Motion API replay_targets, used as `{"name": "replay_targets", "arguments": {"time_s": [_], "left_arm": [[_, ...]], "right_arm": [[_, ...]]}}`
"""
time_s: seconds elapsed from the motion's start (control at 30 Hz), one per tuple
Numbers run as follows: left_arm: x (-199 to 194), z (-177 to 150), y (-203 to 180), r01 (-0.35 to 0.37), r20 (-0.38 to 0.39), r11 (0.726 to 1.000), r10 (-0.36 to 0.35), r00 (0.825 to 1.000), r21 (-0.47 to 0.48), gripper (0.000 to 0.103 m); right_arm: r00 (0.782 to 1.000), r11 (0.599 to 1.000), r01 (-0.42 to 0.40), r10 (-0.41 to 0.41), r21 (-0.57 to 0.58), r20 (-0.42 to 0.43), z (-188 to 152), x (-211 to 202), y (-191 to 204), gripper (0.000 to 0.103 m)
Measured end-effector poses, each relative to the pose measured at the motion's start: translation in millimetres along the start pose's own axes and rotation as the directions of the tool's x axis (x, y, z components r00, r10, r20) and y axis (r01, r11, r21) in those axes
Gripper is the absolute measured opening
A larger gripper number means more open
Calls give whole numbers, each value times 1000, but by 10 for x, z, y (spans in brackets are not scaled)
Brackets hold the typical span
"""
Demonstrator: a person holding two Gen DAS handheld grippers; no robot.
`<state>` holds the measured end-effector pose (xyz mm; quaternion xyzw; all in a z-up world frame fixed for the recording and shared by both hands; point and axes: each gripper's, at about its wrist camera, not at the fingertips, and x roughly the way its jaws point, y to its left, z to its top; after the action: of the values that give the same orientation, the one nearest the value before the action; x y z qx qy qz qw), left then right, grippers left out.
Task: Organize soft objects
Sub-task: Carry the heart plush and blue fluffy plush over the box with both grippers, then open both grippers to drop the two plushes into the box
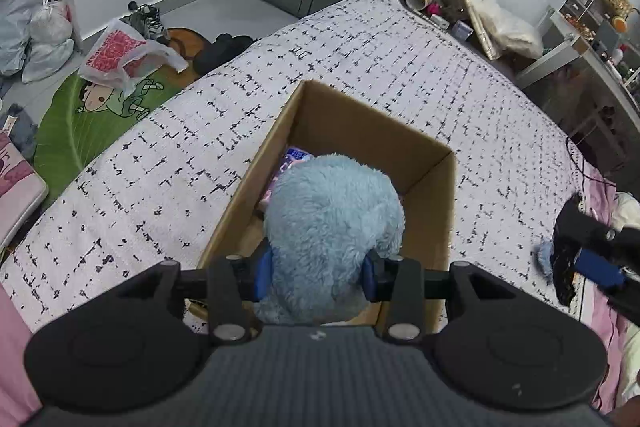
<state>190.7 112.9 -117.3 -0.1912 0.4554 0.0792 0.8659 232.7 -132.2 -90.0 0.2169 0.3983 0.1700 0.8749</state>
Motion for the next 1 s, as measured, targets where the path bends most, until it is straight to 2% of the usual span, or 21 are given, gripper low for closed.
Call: {"name": "replay_targets", "arguments": {"time_s": [0.1, 0.37, 0.53, 1.0], "left_arm": [[-10, 8, 14, -19, -1, 1000, 19, 1000, -2, 42], [-205, 113, 19, 10, 39, 1000, -10, 999, 3, 52], [-315, 196, 57, 17, 64, 1000, -16, 998, -3, 53], [-434, 327, 436, -42, 84, 998, 47, 995, -55, 58]], "right_arm": [[1000, 1000, -11, 11, -15, -8, 8, 56, 102, 40], [999, 998, -31, 30, -47, -29, 18, 218, 296, 40], [998, 997, -49, 46, -60, -48, 14, 332, 385, 40], [987, 994, -102, 96, -41, -130, -44, 802, 546, 41]]}}
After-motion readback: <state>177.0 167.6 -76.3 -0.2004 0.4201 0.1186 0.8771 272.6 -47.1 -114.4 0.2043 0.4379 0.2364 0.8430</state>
